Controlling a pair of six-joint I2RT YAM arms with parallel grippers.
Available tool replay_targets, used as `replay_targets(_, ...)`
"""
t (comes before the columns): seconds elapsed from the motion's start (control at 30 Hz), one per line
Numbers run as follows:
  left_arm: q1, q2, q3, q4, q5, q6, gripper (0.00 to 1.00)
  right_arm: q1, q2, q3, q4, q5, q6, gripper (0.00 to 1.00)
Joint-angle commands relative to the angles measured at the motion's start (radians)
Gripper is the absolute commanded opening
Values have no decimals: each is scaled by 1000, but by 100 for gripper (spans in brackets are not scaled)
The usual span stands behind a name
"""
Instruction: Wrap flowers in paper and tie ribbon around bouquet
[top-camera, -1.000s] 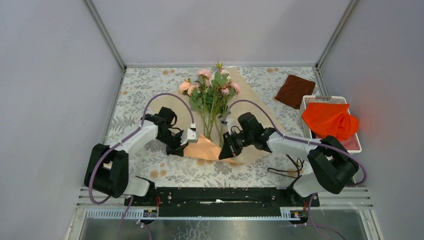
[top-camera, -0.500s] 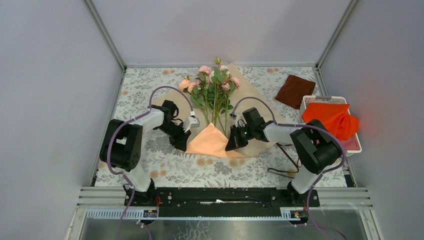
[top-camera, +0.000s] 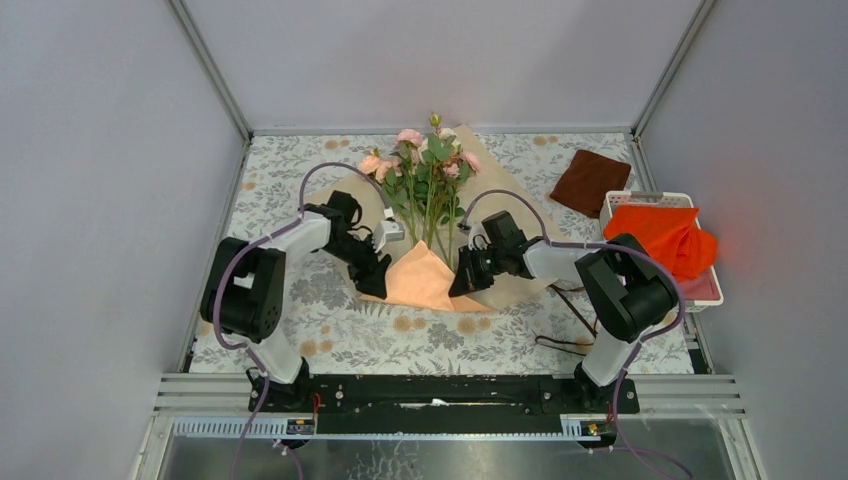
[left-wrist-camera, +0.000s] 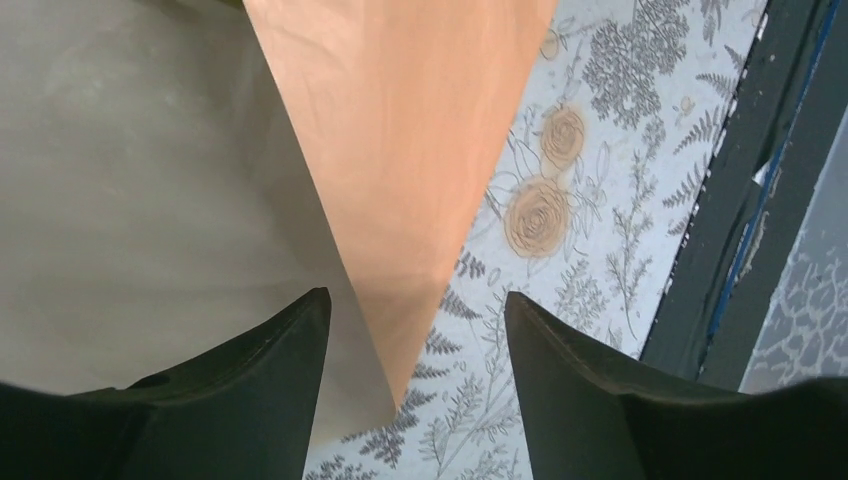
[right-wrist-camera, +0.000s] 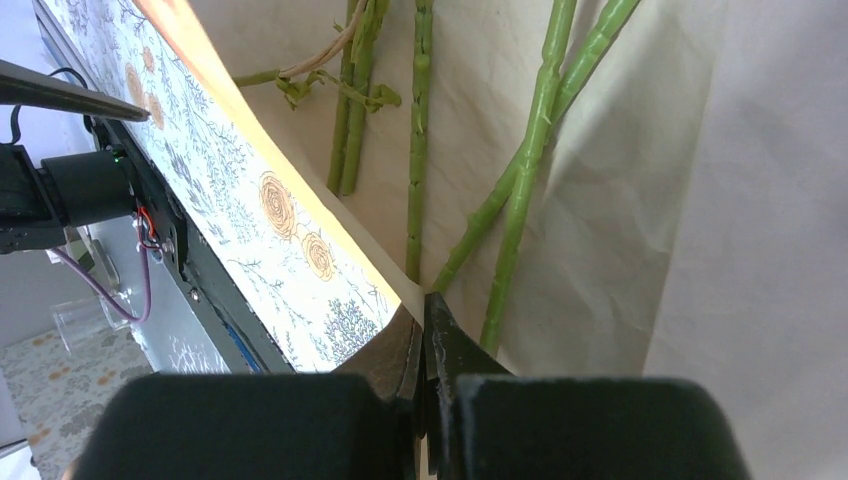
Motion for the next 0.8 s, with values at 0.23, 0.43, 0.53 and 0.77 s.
replay_targets(0.23, -16, 55, -3, 197, 42, -195, 4, -7, -1, 69, -44, 36, -41, 0)
replay_targets(0.43, -16, 123, -9, 266, -104, -335, 0, -5, -112, 116, -234, 341, -30, 26)
replay_targets(0.53, -16, 155, -4, 269, -120, -357, 0, 34, -217, 142, -322, 602, -22, 34)
replay_targets(0.77, -16, 170, -15, 282, -144, -373, 0, 264, -205, 102, -87, 537, 9, 19)
